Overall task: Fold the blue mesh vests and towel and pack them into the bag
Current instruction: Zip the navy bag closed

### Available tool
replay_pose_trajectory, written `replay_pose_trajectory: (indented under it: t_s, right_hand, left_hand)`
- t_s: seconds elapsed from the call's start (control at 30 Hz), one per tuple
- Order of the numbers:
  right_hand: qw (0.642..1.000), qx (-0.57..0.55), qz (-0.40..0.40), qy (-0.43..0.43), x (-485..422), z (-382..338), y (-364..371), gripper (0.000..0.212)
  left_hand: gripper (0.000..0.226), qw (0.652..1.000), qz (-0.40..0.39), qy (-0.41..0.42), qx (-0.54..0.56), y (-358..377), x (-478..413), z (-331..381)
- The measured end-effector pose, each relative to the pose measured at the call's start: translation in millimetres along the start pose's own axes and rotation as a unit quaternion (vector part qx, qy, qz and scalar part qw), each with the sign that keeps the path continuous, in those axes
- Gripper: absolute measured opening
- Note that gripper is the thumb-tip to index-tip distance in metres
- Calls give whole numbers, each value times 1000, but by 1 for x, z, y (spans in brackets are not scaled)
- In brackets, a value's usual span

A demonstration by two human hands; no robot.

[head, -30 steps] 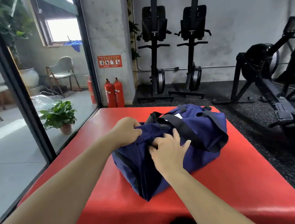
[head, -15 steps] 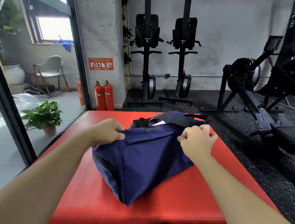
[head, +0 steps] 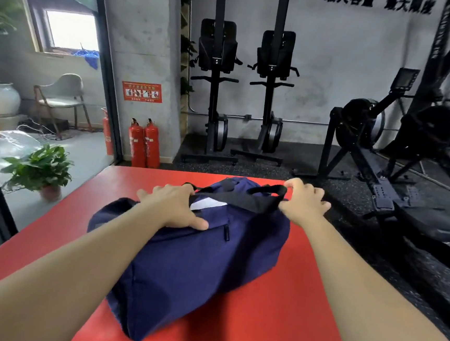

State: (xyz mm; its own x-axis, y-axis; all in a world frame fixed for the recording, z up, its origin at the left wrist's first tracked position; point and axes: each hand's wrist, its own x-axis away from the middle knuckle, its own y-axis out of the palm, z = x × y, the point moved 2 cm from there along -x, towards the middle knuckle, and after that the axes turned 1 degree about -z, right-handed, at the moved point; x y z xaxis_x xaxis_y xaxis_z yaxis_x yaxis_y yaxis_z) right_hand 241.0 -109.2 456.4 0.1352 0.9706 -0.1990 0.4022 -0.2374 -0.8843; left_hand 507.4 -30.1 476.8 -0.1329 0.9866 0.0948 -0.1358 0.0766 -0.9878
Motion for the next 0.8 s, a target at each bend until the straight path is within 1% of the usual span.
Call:
replay_pose_trajectory:
  t_s: [0.07, 0.1, 0.13, 0.17, 0.2, 0.23, 0.3, 0.33, 0.4, 0.43, 0.47, 0.5, 0.53, 0.6, 0.67, 0.73, 0.8]
  right_hand:
    - [993, 63, -91, -46, -14, 5, 8, 58]
    - [986, 91, -126, -67, -21, 9, 13, 63]
    - [979, 107, -149, -84, -28, 12, 17, 64]
    - [976, 110, -162, -96, -35, 16, 20, 60]
    - [974, 102, -171, -107, -41, 18, 22, 52]
    - [973, 89, -179, -116, -46, 20, 23, 40]
    - [970, 64, -193, -133, -53, 20, 23, 18]
    - [968, 57, -199, -139, -55, 19, 22, 15]
    - [964, 46, -223, -140, -56, 16, 20, 17]
    - [958, 39, -245, -141, -54, 14, 18, 21]
    - [952, 36, -266, -148, -51, 9, 15, 24]
    - [945, 39, -284, -159, -45, 4, 11, 26]
    - [938, 46, -298, -170, -37, -3, 7, 23]
    - [926, 51, -322, -191, -16, -17, -2, 16]
    - [910, 39, -357, -207, 8, -32, -11, 16]
    - [897, 31, -386, -212, 32, -47, -21, 11]
    - [888, 37, -408, -210, 50, -60, -30, 27]
  left_hand:
    - [77, 998, -48, -39, -13, 3, -21, 4]
    - [76, 996, -67, -55, -16, 5, -31, 5]
    - [69, 995, -78, -64, -18, 7, -42, 6]
    - [55, 994, -88, -65, -27, 7, -47, 9]
    - [42, 994, -85, -55, -38, 9, -52, 12]
    - [37, 994, -77, -45, -57, 10, -56, 15]
    - [37, 991, -73, -49, -96, 8, -65, 17]
    - [36, 989, -76, -55, -111, 7, -71, 15]
    - [26, 986, -75, -54, -139, 1, -76, 12]
    - [30, 983, -75, -52, -159, -3, -77, 8]
    - [40, 979, -74, -51, -183, -8, -74, 6]
    - [44, 975, -66, -54, -205, -15, -67, 4]
    - [43, 974, -49, -50, -214, -21, -62, 1]
    - [36, 977, -26, -32, -210, -27, -57, -8]
    - [25, 980, -8, -20, -197, -29, -52, -21]
    - [17, 987, 20, -14, -156, -29, -48, -38]
    - [21, 989, 34, 5, -142, -30, -44, -54]
